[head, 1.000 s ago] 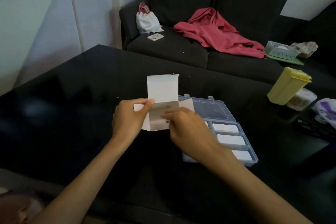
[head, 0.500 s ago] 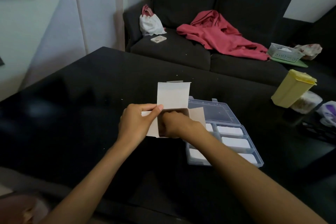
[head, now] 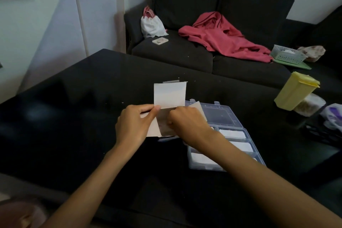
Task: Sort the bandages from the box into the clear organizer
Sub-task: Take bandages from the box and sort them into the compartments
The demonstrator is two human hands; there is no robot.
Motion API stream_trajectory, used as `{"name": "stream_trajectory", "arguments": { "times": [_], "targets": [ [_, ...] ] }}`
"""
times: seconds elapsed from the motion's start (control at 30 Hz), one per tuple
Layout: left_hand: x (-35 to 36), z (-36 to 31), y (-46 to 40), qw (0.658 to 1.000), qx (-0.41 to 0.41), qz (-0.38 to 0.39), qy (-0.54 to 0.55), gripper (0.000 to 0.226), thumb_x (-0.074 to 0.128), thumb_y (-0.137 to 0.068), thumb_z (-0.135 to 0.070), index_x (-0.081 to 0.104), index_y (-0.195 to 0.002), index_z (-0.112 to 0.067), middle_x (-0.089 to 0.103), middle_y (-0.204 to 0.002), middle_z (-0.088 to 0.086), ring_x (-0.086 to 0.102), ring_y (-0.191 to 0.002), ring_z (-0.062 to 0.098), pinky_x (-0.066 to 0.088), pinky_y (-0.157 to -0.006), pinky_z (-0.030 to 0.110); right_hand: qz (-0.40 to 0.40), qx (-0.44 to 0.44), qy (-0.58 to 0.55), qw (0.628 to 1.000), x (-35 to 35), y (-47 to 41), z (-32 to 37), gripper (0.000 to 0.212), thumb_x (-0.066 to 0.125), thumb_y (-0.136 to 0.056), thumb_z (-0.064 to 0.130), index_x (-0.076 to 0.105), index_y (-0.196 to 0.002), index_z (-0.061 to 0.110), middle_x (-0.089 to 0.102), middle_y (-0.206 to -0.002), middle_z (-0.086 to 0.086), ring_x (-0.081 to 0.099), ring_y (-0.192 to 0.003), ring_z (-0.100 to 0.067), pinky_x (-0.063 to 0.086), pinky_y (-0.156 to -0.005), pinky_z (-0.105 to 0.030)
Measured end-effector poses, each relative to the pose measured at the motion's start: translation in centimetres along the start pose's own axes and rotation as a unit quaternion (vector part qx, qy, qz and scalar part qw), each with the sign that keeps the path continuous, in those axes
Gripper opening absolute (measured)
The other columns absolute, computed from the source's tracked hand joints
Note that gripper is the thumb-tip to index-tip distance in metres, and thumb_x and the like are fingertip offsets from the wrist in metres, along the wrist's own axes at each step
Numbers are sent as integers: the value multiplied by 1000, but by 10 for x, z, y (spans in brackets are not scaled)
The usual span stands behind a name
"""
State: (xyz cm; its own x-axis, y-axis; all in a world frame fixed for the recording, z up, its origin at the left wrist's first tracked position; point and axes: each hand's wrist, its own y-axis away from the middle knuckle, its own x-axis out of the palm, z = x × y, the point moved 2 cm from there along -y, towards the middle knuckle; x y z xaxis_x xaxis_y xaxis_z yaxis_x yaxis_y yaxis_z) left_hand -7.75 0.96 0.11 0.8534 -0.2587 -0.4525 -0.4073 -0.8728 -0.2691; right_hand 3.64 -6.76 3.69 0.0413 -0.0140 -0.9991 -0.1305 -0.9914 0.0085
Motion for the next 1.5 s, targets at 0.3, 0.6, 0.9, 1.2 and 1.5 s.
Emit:
{"name": "stream_trajectory", "arguments": {
  "times": [0.3,0.6,0.9,1.2,1.5],
  "targets": [
    [1,9,-16,998,-51,23,36,25,61,-88,-37,73,-102,-19,71,-100,-5,63,-98,14,50,-84,37,-227,41,-280,932,9,43,-29,14,61,-89,25,67,-99,18,70,-102,4,67,-91,-11,54,-78,-20],
    [7,-1,-19,985,-130,-3,111,57,68,-83,-35,44,-134,-27,58,-126,-8,48,-120,13,40,-95,33,-114,245,-721,638,14,60,-51,18,64,-85,24,68,-99,13,74,-91,-1,70,-87,-13,56,-74,-24],
    [30,-11,6,984,-119,17,134,45,64,-85,-5,54,-123,-27,51,-129,-2,46,-123,15,47,-68,14,-68,255,-739,620,15,76,-77,23,66,-81,24,68,-100,12,74,-85,-1,71,-82,-11,54,-68,-20],
    [23,-54,24,984,127,-126,9,28,62,-81,-41,58,-107,-31,47,-128,-10,43,-118,1,40,-92,16,-61,301,-732,608,22,88,-99,18,63,-85,24,69,-101,18,67,-101,-8,63,-97,-19,52,-75,-26],
    [80,-64,48,873,-183,377,250,19,56,-89,-37,64,-105,-29,61,-74,-9,46,-56,2,31,-46,12,-9,258,-676,690,19,99,-102,14,64,-84,17,73,-92,24,71,-94,1,64,-90,-15,53,-69,-22]
  ]
}}
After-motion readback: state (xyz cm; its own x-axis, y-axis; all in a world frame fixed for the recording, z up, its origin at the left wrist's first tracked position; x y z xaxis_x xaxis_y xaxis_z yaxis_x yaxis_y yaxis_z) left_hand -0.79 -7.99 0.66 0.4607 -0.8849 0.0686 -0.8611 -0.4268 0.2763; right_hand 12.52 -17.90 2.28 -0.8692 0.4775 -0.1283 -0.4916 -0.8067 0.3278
